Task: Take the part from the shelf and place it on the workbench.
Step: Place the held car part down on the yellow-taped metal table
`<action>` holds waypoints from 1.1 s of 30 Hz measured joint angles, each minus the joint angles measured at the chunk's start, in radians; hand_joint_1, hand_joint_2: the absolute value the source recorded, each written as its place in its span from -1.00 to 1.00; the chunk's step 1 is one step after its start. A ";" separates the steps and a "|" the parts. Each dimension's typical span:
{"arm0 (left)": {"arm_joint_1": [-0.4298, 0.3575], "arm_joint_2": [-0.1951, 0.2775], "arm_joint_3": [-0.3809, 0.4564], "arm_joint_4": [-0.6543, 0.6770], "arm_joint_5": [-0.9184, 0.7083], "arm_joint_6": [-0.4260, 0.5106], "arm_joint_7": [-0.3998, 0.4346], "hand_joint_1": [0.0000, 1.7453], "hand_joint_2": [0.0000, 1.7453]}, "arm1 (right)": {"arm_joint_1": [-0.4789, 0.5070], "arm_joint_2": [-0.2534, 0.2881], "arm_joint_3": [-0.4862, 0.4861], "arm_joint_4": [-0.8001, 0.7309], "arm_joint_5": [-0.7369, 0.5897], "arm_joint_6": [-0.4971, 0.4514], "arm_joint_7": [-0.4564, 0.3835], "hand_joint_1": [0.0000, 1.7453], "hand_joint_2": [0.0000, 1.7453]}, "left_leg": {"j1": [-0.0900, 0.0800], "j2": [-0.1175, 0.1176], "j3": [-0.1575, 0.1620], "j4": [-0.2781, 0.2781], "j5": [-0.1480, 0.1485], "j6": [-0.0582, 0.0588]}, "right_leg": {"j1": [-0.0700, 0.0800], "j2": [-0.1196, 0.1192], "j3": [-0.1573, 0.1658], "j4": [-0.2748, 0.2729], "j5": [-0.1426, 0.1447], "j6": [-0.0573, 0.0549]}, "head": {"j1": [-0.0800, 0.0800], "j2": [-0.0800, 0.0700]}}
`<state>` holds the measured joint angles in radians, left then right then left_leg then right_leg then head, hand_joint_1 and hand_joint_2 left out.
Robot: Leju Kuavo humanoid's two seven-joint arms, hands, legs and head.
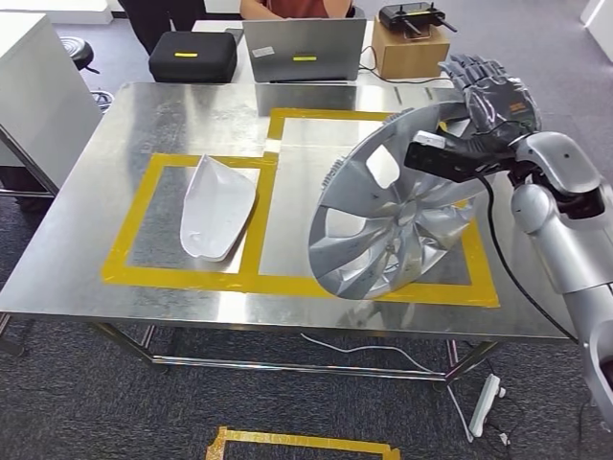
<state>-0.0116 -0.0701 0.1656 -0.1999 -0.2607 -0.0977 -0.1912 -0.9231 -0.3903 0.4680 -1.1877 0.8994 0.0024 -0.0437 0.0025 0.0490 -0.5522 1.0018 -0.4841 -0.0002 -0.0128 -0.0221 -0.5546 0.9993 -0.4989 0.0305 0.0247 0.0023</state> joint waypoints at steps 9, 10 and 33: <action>0.004 0.007 0.007 0.000 0.011 -0.013 -0.008 -1.00 -1.00 | -0.196 -0.074 0.120 0.100 -0.111 0.328 -0.009 -1.00 -1.00 | -0.001 0.000 -0.001 0.001 0.000 0.000 | -0.001 0.000 0.000 0.000 0.000 0.000 | 0.000 0.000; 0.005 0.008 0.008 0.000 0.012 -0.014 -0.009 -1.00 -1.00 | -0.229 -0.087 0.146 0.113 -0.126 0.360 -0.010 -1.00 -1.00 | -0.001 0.000 -0.001 0.001 0.000 0.000 | -0.001 0.000 0.000 0.000 0.000 0.000 | 0.000 0.000; 0.012 0.012 0.047 0.000 0.016 -0.022 -0.028 -1.00 -1.00 | -0.628 -0.248 0.538 0.179 -0.437 0.462 0.052 -1.00 -1.00 | 0.000 0.000 0.000 0.001 0.000 0.000 | 0.000 0.000 0.000 0.000 0.000 0.000 | 0.000 0.000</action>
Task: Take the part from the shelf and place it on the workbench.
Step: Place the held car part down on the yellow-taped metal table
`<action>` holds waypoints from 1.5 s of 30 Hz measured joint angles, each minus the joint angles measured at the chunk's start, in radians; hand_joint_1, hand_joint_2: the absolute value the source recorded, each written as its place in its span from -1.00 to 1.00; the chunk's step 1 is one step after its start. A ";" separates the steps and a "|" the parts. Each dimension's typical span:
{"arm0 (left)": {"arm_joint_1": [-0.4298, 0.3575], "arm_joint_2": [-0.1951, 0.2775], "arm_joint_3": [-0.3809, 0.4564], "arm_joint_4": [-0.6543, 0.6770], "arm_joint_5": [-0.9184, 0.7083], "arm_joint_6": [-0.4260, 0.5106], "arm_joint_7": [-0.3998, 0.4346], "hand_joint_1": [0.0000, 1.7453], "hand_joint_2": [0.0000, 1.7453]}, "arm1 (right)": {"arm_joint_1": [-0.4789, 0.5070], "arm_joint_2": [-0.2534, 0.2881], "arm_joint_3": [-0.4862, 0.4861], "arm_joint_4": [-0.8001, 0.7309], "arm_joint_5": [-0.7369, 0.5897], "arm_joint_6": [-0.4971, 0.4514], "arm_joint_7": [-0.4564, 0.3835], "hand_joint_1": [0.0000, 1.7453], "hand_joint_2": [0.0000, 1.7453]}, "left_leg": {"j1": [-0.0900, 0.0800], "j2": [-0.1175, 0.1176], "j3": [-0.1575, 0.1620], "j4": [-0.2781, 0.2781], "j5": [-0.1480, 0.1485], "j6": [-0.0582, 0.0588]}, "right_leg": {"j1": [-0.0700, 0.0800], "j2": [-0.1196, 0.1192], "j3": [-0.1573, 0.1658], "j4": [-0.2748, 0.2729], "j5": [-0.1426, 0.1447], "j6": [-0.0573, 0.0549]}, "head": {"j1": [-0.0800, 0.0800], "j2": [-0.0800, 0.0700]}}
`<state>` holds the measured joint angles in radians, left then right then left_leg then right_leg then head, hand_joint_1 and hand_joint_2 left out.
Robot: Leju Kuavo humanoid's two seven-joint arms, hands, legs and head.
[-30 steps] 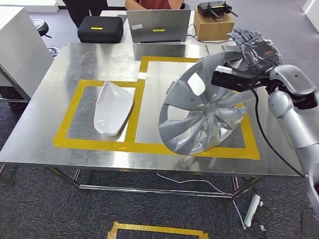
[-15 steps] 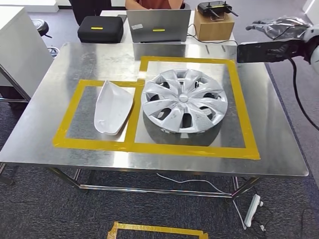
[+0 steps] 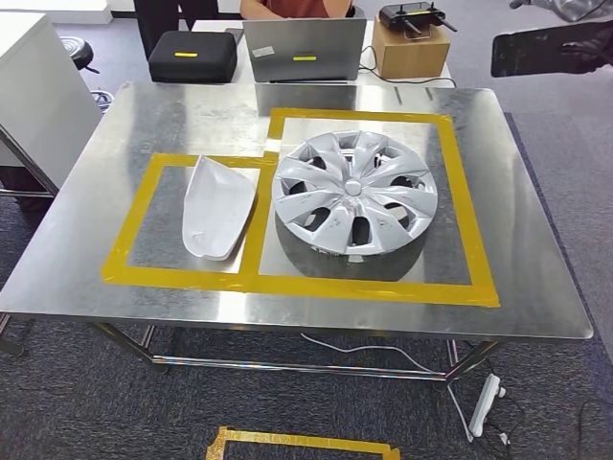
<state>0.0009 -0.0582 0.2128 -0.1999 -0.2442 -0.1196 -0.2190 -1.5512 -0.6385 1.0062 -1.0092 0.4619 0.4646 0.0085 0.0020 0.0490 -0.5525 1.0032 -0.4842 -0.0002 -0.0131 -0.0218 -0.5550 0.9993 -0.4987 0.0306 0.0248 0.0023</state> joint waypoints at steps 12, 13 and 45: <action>-0.002 -0.002 0.004 0.000 -0.022 0.003 -0.018 -1.00 -1.00 | 0.058 -0.005 0.015 -0.011 0.076 -0.203 0.044 -1.00 -1.00 | 0.000 0.000 0.000 0.003 -0.001 0.002 | -0.002 0.001 0.000 -0.001 0.002 0.001 | 0.000 0.000; -0.002 -0.002 0.004 0.000 -0.021 0.001 -0.017 -1.00 -1.00 | 0.061 -0.005 0.013 -0.013 0.083 -0.206 0.045 -1.00 -1.00 | -0.001 0.000 -0.001 0.005 -0.002 0.003 | -0.003 0.000 0.000 -0.001 0.003 0.002 | 0.000 0.000; -0.014 -0.019 0.038 0.000 -0.001 -0.007 -0.012 -1.00 -1.00 | 0.227 -0.006 -0.200 -0.088 0.205 -0.259 0.089 -1.00 -1.00 | -0.034 -0.045 -0.001 0.119 -0.088 0.077 | 0.024 0.042 -0.116 0.049 0.072 -0.025 | -0.010 0.000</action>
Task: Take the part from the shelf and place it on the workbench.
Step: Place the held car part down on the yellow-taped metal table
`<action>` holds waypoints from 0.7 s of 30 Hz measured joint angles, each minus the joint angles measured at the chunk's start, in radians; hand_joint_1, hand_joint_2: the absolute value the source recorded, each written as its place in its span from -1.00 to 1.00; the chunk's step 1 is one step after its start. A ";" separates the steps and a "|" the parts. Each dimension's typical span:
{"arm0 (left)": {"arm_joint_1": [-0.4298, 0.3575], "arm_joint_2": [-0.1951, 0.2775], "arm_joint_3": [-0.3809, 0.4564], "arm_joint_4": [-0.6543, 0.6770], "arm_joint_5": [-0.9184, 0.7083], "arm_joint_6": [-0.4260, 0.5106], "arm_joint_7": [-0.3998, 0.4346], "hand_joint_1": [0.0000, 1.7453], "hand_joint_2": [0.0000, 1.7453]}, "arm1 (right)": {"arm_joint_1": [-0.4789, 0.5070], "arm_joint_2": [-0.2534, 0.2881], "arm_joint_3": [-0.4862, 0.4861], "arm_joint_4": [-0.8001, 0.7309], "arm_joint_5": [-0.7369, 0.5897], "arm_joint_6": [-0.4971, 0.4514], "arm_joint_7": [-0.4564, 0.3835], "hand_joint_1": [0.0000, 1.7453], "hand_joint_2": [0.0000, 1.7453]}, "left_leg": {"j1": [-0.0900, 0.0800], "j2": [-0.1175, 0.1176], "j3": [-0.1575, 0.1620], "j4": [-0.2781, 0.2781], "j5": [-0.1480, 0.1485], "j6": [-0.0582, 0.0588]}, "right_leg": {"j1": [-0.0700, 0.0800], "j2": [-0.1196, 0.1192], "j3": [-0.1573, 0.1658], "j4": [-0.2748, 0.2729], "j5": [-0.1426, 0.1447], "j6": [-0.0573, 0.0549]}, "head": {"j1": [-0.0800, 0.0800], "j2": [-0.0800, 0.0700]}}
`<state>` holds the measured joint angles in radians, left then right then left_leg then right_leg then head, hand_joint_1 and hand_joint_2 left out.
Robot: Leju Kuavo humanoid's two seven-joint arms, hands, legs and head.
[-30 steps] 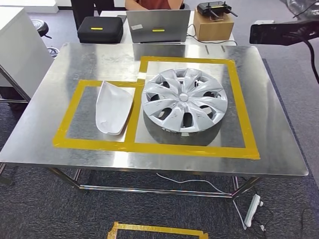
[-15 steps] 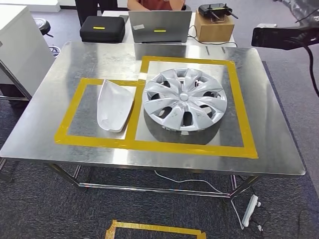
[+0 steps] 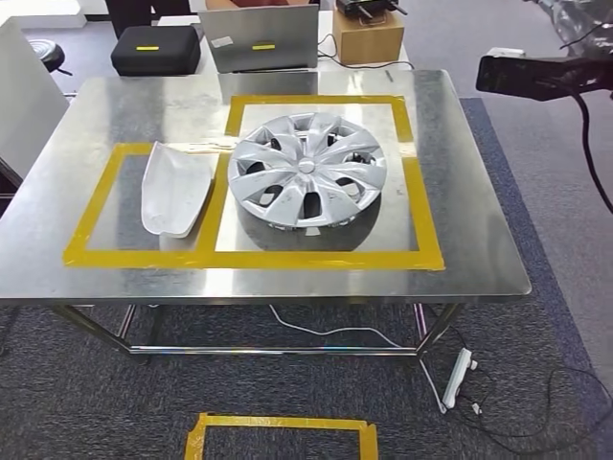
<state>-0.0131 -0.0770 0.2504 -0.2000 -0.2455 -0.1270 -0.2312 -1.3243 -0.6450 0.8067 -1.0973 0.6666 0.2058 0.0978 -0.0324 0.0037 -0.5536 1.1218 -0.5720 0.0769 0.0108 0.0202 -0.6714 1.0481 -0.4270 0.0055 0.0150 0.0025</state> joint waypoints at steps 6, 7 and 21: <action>-0.004 0.000 0.003 0.000 -0.003 0.003 -0.002 -1.00 -1.00 | 0.025 -0.017 -0.034 -0.014 0.004 -0.009 0.002 -1.00 -1.00 | -0.021 0.001 0.036 -0.135 0.080 0.021 | -0.004 -0.005 -0.021 -0.020 0.030 0.018 | -0.004 0.000; -0.004 -0.001 0.003 0.000 -0.003 0.003 -0.002 -1.00 -1.00 | 0.027 -0.019 -0.039 -0.016 0.005 -0.011 0.002 -1.00 -1.00 | -0.015 0.004 0.029 -0.148 0.098 0.018 | -0.004 -0.006 -0.032 0.001 -0.002 0.024 | -0.004 0.000; 0.000 -0.009 0.006 0.000 -0.015 0.009 -0.002 -1.00 -1.00 | 0.176 -0.047 -0.142 -0.081 0.033 -0.085 0.011 -1.00 -1.00 | 0.032 0.014 -0.152 -0.089 0.206 -0.068 | -0.051 -0.027 0.146 -0.030 -0.107 0.046 | 0.006 0.000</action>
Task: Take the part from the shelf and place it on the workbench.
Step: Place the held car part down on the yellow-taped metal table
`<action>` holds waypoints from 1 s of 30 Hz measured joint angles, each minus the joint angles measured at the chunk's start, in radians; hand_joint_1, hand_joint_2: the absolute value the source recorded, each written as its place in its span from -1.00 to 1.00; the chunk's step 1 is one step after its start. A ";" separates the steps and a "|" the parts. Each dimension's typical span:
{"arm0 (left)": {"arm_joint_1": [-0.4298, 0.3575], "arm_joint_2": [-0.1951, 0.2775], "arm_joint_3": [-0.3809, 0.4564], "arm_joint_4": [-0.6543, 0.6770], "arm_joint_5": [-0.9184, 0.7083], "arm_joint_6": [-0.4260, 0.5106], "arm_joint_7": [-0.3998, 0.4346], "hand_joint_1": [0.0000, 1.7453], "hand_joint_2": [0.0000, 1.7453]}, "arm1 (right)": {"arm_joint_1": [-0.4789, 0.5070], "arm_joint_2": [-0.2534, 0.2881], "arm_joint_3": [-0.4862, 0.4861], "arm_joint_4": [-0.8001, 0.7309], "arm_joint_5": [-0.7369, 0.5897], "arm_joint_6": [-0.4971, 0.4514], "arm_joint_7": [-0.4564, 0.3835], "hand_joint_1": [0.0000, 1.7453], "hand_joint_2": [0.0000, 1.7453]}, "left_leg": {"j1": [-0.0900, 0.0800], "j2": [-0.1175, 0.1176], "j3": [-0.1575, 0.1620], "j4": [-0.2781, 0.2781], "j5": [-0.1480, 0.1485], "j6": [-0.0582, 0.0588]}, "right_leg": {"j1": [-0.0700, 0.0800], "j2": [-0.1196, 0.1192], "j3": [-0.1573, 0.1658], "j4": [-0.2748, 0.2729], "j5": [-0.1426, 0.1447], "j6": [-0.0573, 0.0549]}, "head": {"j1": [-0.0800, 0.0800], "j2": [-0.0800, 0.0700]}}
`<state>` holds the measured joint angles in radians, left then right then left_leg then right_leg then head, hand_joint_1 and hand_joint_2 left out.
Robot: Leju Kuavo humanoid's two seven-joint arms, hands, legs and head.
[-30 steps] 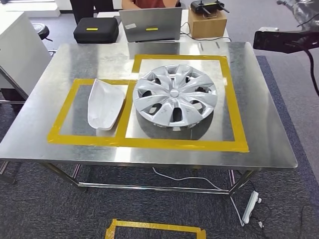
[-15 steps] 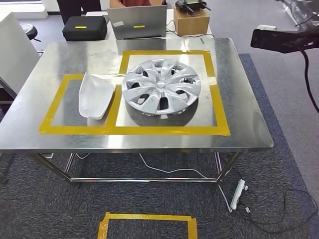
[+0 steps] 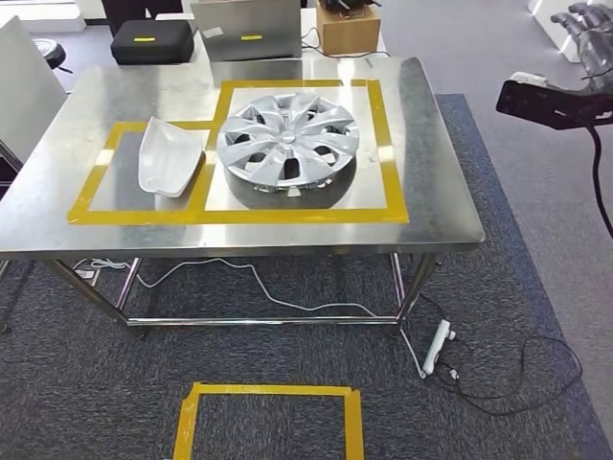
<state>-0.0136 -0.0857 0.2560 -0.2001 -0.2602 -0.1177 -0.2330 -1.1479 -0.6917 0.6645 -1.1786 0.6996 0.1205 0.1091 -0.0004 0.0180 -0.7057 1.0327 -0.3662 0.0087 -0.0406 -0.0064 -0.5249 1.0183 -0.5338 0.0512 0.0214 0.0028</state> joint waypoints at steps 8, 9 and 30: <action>-0.004 0.000 0.000 0.000 -0.003 0.007 0.000 -1.00 -1.00 | 0.098 0.001 -0.067 -0.031 0.012 -0.050 0.002 -1.00 -1.00 | 0.001 -0.008 0.034 0.219 -0.169 0.001 | 0.015 0.005 -0.103 0.003 0.088 -0.026 | -0.005 0.000; -0.005 0.001 0.001 0.000 -0.003 0.007 0.000 -1.00 -1.00 | 0.118 0.002 -0.084 -0.039 0.018 -0.062 0.004 -1.00 -1.00 | -0.003 -0.012 0.087 0.152 -0.156 0.013 | 0.017 0.005 -0.113 0.003 0.098 -0.025 | -0.005 0.000; -0.002 -0.011 0.018 0.000 -0.004 0.026 0.002 -1.00 -1.00 | 0.407 0.031 -0.305 -0.150 0.015 -0.219 0.002 -1.00 -1.00 | -0.024 -0.018 0.055 -0.035 -0.013 0.031 | 0.030 -0.006 0.039 -0.056 0.019 -0.016 | -0.002 0.000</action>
<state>-0.0159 -0.0972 0.2744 -0.2001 -0.2644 -0.0917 -0.2313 -0.7406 -0.6603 0.3591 -1.3281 0.7144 -0.0988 0.1109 -0.0241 0.0001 -0.6509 0.9974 -0.3791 0.0396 -0.0103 -0.0126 -0.4855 0.9621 -0.5146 0.0355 0.0194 0.0027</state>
